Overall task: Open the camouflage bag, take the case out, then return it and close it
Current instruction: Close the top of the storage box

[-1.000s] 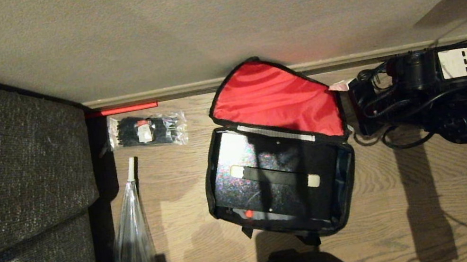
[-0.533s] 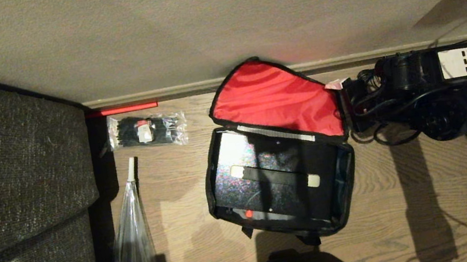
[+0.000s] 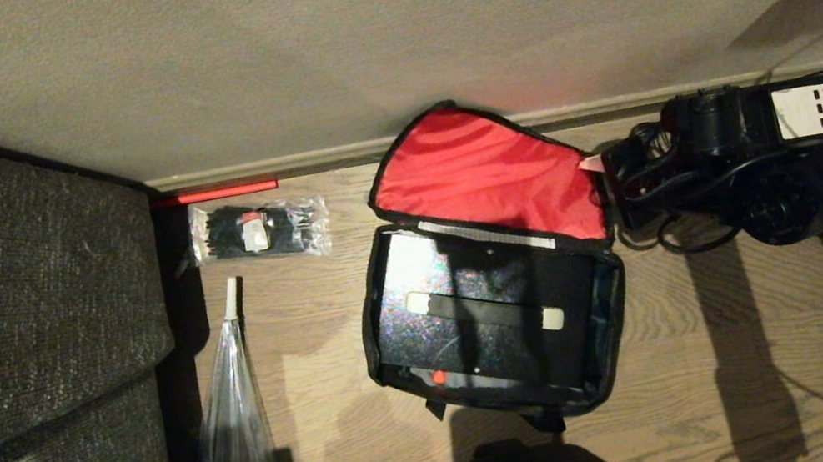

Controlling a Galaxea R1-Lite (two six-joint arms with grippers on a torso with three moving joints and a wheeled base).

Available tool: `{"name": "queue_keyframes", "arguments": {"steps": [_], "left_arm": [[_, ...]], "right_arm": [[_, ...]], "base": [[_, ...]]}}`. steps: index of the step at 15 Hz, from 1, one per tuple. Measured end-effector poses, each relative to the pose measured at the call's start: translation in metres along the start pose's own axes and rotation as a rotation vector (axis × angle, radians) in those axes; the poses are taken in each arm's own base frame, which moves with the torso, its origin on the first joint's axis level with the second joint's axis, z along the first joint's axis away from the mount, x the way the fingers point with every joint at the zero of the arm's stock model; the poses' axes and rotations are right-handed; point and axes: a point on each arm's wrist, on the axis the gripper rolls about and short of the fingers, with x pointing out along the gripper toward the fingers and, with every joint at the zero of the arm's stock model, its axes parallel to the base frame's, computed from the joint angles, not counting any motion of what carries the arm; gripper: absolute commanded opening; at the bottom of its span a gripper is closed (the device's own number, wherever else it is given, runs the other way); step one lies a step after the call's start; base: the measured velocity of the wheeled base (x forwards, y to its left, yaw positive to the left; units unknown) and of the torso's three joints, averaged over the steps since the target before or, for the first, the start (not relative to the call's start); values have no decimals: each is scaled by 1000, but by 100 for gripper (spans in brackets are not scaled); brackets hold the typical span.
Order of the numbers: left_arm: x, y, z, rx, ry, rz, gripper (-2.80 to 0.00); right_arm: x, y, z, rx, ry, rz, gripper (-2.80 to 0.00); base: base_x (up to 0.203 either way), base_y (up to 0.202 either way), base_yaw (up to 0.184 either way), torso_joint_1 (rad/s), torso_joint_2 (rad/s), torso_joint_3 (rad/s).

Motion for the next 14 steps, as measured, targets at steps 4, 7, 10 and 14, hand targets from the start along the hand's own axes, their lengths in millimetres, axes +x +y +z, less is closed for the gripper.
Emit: {"name": "queue_keyframes", "arguments": {"steps": [4, 7, 10, 14], "left_arm": [[0, 0, 0, 0, 0, 0, -280], [0, 0, 0, 0, 0, 0, -280], [0, 0, 0, 0, 0, 0, -280], [0, 0, 0, 0, 0, 0, -280]], "right_arm": [[-3, 2, 0, -4, -1, 2, -280], [-13, 6, 1, -10, 4, 11, -280], [-36, 14, 1, -20, 37, 36, -280], [-73, 11, -17, -90, 148, -10, -280]], "base": [[0, 0, 0, 0, 0, 0], [0, 0, 0, 0, 0, 0], [0, 0, 0, 0, 0, 0], [0, 0, 0, 0, 0, 0]]}}
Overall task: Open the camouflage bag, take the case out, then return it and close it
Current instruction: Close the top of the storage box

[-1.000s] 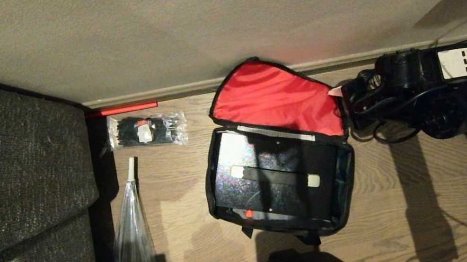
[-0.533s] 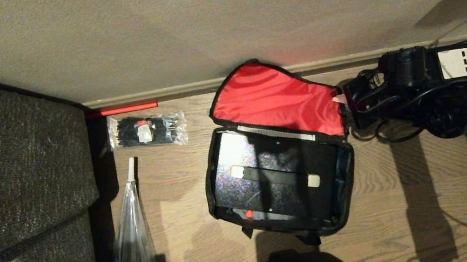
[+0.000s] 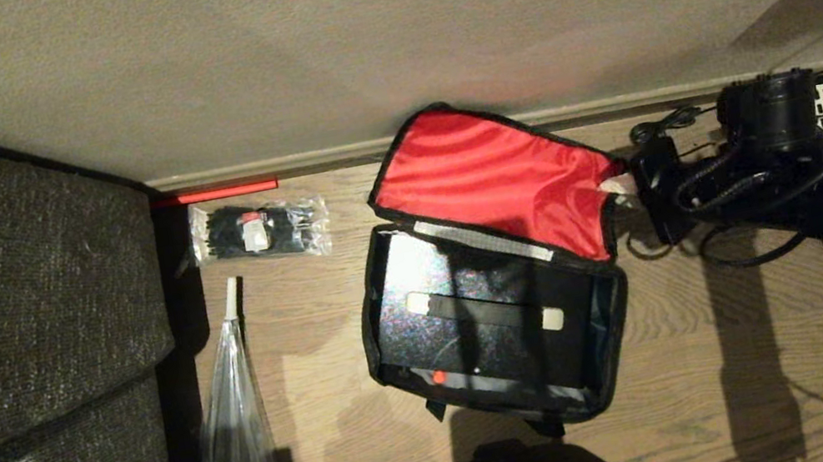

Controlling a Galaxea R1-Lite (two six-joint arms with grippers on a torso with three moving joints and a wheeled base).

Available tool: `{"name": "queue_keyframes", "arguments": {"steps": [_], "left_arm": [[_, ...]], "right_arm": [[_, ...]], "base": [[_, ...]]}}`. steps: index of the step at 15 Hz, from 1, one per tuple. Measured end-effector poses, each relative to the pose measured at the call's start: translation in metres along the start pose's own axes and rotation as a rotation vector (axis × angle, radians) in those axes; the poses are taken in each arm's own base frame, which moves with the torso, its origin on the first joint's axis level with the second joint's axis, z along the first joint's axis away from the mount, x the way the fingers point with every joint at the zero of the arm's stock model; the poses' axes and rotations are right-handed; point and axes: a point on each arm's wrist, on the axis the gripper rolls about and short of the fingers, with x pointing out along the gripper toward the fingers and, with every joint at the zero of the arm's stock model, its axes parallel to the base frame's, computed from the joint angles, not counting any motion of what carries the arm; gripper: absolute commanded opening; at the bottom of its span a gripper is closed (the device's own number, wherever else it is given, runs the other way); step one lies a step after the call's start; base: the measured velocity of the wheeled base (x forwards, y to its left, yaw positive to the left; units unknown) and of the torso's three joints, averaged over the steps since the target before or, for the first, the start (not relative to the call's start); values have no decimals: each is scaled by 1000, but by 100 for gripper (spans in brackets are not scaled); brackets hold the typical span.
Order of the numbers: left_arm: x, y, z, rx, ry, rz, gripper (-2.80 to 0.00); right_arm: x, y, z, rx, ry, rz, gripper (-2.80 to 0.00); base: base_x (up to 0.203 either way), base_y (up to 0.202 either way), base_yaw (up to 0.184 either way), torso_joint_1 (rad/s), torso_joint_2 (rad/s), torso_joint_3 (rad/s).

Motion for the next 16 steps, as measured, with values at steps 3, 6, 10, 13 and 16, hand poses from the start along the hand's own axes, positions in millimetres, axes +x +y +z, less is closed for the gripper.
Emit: {"name": "queue_keyframes", "arguments": {"steps": [3, 6, 10, 13, 16], "left_arm": [[0, 0, 0, 0, 0, 0, -280], [0, 0, 0, 0, 0, 0, -280], [0, 0, 0, 0, 0, 0, -280], [0, 0, 0, 0, 0, 0, -280], [0, 0, 0, 0, 0, 0, -280]], "right_arm": [[-19, -4, -12, -21, 66, -46, -280], [-38, -3, -22, -46, 142, -48, -280], [-51, -1, -41, -97, 203, -47, -280], [-60, -8, -63, -151, 290, -84, -280], [-67, -12, -77, -174, 338, -96, -280]], "base": [[0, 0, 0, 0, 0, 0], [0, 0, 0, 0, 0, 0], [0, 0, 0, 0, 0, 0], [0, 0, 0, 0, 0, 0], [0, 0, 0, 0, 0, 0]]}}
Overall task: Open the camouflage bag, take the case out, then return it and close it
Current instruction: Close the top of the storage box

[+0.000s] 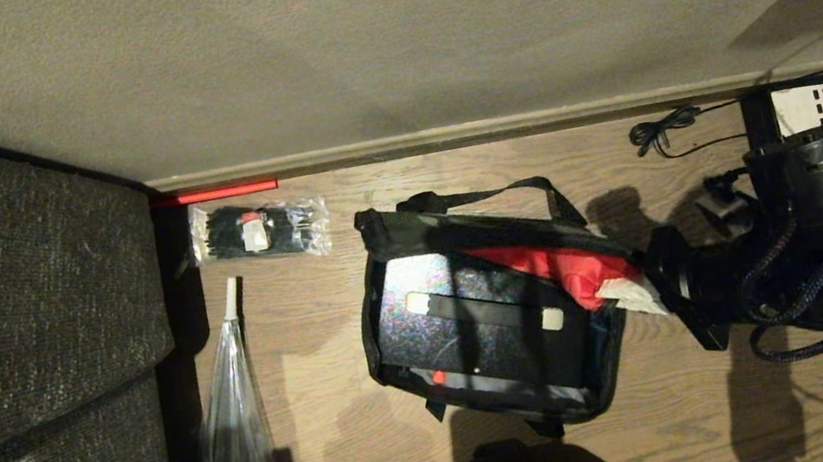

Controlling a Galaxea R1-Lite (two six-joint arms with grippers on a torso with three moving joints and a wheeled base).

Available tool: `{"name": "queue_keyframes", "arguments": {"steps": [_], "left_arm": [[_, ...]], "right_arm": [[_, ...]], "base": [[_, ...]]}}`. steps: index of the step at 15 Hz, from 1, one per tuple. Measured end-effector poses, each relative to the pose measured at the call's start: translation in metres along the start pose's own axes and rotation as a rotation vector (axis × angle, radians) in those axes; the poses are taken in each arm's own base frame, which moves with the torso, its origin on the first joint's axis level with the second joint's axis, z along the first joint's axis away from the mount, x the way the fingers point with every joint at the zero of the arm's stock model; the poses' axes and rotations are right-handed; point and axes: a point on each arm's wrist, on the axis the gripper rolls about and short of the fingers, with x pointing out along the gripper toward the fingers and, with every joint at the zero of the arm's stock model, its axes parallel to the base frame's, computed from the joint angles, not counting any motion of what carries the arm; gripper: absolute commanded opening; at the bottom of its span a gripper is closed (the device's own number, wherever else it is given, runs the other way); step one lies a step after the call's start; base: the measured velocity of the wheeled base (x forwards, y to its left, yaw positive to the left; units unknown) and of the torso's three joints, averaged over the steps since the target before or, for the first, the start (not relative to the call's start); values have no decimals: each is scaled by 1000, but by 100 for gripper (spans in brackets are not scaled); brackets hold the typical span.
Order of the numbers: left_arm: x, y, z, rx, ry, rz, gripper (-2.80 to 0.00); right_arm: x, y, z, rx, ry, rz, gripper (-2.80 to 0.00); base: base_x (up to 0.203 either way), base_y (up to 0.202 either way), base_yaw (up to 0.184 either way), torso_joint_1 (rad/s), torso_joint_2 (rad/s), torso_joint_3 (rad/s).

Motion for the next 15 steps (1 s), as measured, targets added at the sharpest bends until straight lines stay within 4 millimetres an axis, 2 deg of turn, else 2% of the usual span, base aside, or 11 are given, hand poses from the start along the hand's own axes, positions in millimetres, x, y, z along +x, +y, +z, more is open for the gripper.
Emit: {"name": "queue_keyframes", "arguments": {"steps": [14, 15], "left_arm": [[0, 0, 0, 0, 0, 0, -280], [0, 0, 0, 0, 0, 0, -280]], "right_arm": [[-5, -7, -32, -34, 125, -73, -280], [-5, -7, -34, -39, 136, -79, 0]], "base": [[0, 0, 0, 0, 0, 0], [0, 0, 0, 0, 0, 0]]}}
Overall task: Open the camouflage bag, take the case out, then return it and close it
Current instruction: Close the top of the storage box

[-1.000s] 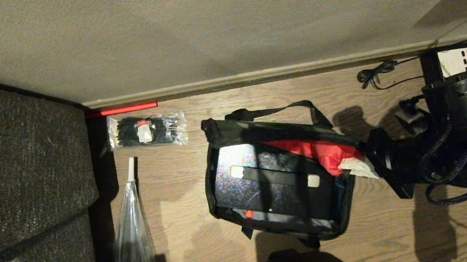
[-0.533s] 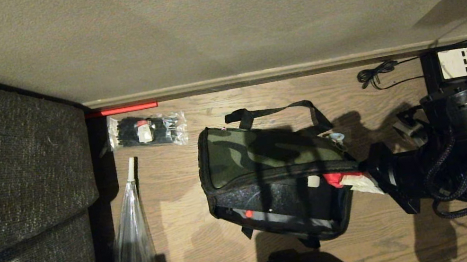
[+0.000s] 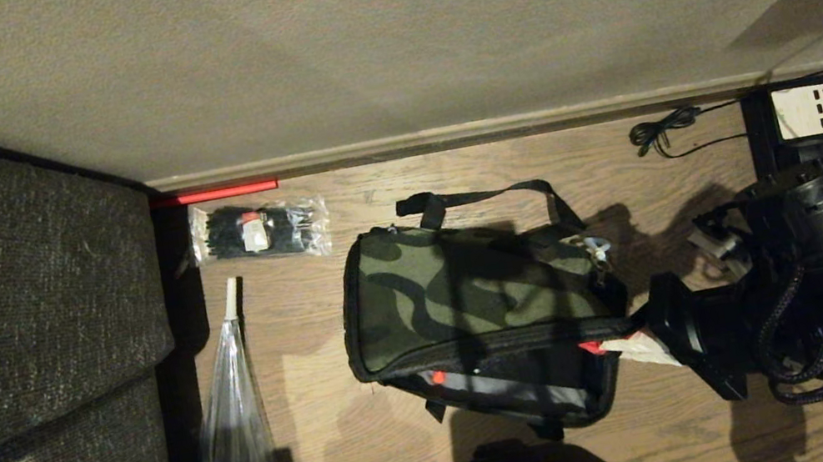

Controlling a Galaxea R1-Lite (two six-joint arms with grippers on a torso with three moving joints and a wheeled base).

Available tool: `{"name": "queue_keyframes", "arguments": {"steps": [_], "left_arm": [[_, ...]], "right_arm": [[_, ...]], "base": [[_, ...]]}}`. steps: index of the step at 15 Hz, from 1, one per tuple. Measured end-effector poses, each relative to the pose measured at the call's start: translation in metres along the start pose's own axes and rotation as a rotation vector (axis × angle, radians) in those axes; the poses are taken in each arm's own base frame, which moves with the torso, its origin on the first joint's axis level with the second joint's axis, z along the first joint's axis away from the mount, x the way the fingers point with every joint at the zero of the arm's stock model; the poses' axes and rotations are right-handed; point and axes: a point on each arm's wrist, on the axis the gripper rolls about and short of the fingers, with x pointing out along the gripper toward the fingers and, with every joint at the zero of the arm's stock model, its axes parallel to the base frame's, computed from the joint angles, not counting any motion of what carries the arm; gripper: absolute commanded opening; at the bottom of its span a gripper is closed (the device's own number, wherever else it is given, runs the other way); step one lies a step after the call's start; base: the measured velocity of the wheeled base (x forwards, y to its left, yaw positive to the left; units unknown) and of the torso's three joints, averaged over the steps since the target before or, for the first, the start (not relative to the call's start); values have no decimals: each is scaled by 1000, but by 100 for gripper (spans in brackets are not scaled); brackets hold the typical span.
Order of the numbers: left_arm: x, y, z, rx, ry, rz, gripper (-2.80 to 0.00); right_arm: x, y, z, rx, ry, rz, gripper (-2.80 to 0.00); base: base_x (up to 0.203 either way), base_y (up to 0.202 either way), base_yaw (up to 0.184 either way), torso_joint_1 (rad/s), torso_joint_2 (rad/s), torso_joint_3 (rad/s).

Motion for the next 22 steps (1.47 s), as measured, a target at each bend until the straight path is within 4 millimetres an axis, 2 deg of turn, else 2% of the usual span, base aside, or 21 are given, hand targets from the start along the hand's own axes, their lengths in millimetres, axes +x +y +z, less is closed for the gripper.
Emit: {"name": "queue_keyframes", "arguments": {"steps": [9, 12, 15, 18, 19, 22], "left_arm": [[0, 0, 0, 0, 0, 0, -280], [0, 0, 0, 0, 0, 0, -280], [0, 0, 0, 0, 0, 0, -280], [0, 0, 0, 0, 0, 1, -280], [0, 0, 0, 0, 0, 0, -280], [0, 0, 0, 0, 0, 0, -280]], "right_arm": [[2, -8, -24, -26, 90, -30, 0], [2, -11, -38, -43, 135, -42, 0], [-6, -13, -48, -55, 170, -63, 0], [-16, -10, -49, -65, 161, -38, 0], [-18, -8, -48, -67, 150, -25, -280], [-25, -1, -45, -65, 114, 8, -280]], "base": [[0, 0, 0, 0, 0, 0], [0, 0, 0, 0, 0, 0], [0, 0, 0, 0, 0, 0], [0, 0, 0, 0, 0, 0], [0, 0, 0, 0, 0, 0], [0, 0, 0, 0, 0, 0]]}}
